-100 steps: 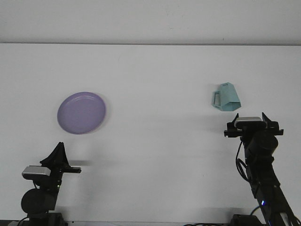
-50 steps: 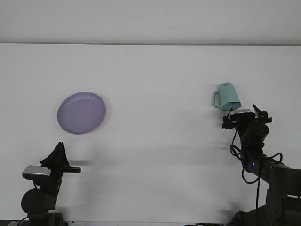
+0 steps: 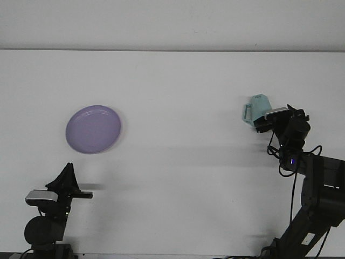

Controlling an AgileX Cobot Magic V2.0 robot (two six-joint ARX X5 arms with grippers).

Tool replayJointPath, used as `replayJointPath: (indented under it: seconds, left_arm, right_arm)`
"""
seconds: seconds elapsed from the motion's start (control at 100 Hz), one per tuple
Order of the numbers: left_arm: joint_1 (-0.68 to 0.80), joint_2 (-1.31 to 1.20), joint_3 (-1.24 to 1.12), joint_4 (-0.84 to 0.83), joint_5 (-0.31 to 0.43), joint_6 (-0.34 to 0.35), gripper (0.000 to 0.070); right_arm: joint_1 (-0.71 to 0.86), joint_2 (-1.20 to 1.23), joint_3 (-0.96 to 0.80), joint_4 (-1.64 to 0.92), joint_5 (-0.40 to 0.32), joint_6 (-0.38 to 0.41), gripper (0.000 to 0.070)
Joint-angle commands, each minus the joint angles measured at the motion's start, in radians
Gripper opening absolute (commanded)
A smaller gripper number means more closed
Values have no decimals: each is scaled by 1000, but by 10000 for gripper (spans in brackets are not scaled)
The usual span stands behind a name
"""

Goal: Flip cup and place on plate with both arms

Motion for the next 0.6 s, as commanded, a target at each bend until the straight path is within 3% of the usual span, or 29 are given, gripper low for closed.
replayJointPath:
  seconds: [0.0, 0.12, 0.39, 0.59]
  left_arm:
    - [0, -1, -17, 9, -1, -2, 12]
    - [0, -1, -17, 10, -1, -2, 12]
    - [0, -1, -17, 9, -1, -2, 12]
    - [0, -1, -17, 10, -1, -2, 12]
  right_arm:
    - [-2, 39, 35, 8, -28, -27, 579]
    - [-2, 55, 52, 8, -77, -47, 476]
    - [-2, 57, 56, 8, -120, -37, 32]
    - [-2, 37, 56, -1, -119, 69, 13]
